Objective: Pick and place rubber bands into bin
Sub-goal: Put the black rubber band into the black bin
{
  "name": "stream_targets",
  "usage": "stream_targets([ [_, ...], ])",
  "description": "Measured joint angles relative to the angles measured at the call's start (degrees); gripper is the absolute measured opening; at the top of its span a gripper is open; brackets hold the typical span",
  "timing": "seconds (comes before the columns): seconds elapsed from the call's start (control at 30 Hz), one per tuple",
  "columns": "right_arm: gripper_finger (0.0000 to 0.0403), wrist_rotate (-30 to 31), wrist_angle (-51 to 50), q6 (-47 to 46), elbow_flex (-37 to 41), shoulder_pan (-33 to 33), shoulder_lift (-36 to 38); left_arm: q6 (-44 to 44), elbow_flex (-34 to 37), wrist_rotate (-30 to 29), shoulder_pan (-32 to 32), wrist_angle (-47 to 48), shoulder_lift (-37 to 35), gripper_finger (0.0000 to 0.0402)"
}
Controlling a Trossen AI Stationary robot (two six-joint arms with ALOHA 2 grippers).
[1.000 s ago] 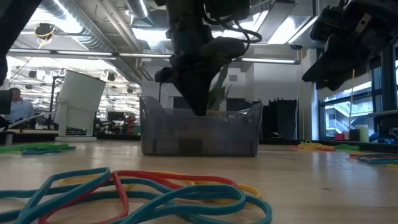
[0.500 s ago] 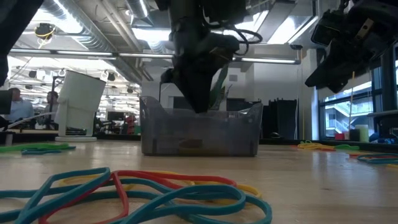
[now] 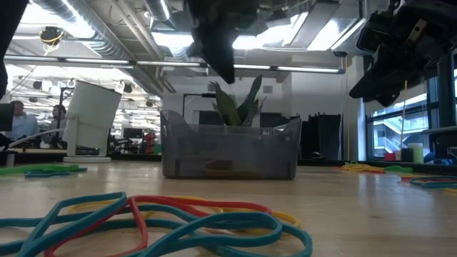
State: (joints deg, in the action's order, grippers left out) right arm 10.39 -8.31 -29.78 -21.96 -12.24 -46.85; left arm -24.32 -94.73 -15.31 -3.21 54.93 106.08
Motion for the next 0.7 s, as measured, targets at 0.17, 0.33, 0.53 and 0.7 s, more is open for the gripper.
stream_targets([
  [0.17,0.0005,0.0,0.4,0.1,0.0,0.0,0.0,1.0,7.3,-2.2,-1.7,-1.3,-7.4,0.0002],
  [0.33,0.0005,0.0,0.6,0.2,0.0,0.0,0.0,-0.8,19.5,-4.1,-4.8,-7.8,-17.4,0.0002],
  [0.53,0.0005,0.1,3.7,-2.8,0.0,0.0,0.0,-2.7,33.3,-6.3,-9.9,-13.4,-30.1,0.0002],
  [0.7,0.0002,1.2,7.2,-3.0,-0.2,0.0,0.0,-2.6,42.3,-9.0,-13.8,-14.6,-39.6,0.0002],
])
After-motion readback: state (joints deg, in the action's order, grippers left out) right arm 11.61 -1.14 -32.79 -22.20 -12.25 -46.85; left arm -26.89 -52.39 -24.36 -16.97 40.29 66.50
